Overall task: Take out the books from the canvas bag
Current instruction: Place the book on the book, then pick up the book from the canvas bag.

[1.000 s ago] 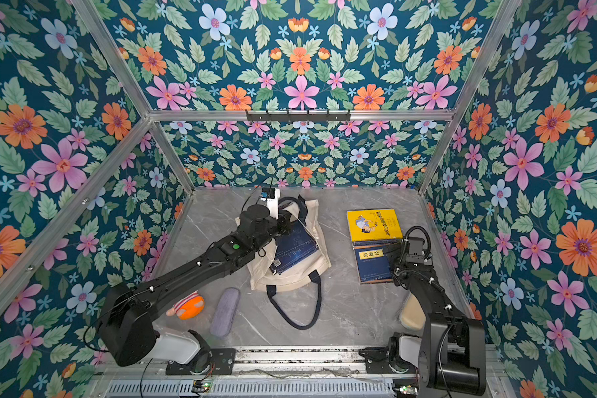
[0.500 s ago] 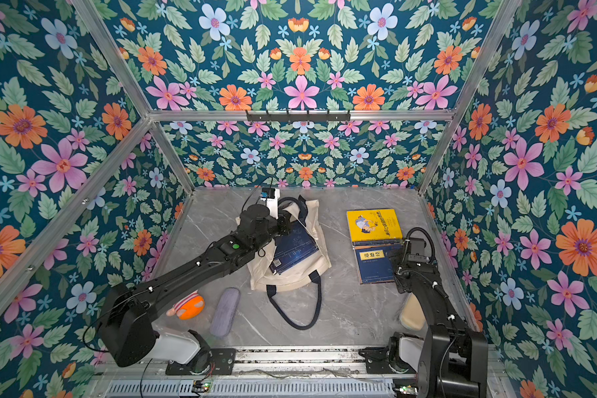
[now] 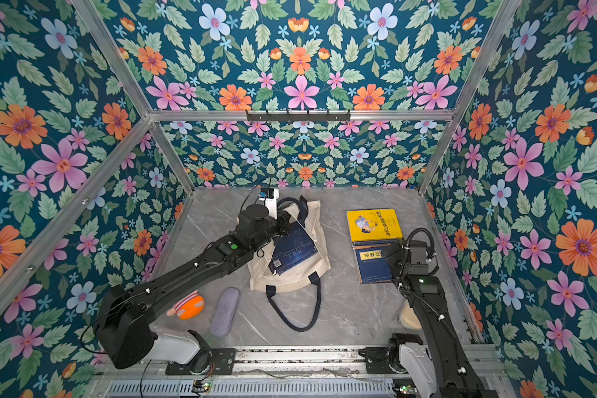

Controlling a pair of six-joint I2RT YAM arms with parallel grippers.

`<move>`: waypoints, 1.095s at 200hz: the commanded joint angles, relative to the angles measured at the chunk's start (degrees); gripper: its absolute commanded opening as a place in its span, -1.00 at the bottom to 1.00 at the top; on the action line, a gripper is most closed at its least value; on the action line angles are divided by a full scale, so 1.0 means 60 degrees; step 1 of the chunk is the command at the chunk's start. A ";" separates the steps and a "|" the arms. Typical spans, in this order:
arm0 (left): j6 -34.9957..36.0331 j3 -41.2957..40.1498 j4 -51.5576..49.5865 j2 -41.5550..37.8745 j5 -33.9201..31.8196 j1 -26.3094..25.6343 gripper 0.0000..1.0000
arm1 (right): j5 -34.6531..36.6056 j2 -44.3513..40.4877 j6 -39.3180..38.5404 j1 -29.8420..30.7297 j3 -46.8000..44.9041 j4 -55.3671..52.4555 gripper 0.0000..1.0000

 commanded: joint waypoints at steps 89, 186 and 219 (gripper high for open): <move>-0.0560 -0.0155 0.1029 -0.0103 0.0280 0.0015 -1.00 | 0.5104 0.1204 0.1136 0.8878 0.1399 0.0356 0.94; -0.0801 -0.0447 0.1512 -0.0365 0.0381 0.0027 -1.00 | 0.3407 0.6503 0.2067 1.0393 0.3150 0.2933 0.64; -0.0892 -0.0590 0.1708 -0.0464 0.0491 0.0023 -1.00 | 0.3321 0.7568 0.2258 1.0075 0.3457 0.3282 0.56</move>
